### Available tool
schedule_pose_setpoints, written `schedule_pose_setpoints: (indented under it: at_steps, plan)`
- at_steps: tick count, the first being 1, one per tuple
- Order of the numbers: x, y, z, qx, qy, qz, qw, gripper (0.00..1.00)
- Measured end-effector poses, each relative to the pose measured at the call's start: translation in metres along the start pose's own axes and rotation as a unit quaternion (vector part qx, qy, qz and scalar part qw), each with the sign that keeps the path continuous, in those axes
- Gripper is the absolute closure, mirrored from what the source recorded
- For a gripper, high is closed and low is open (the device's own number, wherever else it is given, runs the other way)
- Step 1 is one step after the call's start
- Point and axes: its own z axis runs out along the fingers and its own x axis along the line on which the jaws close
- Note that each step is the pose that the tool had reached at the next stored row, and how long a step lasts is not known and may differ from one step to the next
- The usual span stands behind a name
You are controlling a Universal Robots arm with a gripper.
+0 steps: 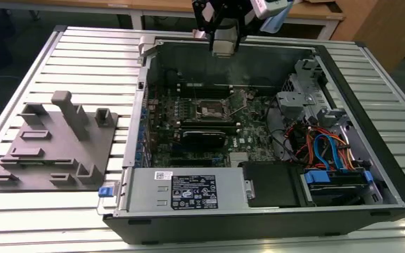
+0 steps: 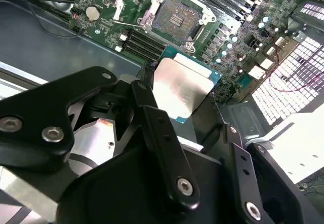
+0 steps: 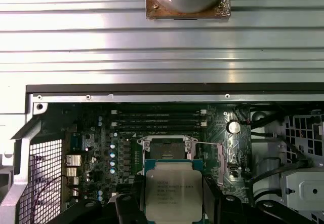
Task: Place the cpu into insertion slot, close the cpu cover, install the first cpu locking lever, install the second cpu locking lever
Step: 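Place the cpu into insertion slot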
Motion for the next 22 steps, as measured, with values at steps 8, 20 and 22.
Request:
schedule_pose_setpoints:
  at_steps: [8, 20, 22]
  plan:
    - [0.0, 0.0, 0.0001, -0.0005, -0.004, 0.044, 0.999, 0.46]
    - [0.0, 0.0, 0.0002, -0.0007, -0.0062, 0.068, 0.99764, 0.46]
    - [0.0, 0.0, 0.0002, -0.0007, -0.0062, 0.068, 0.99764, 0.46]
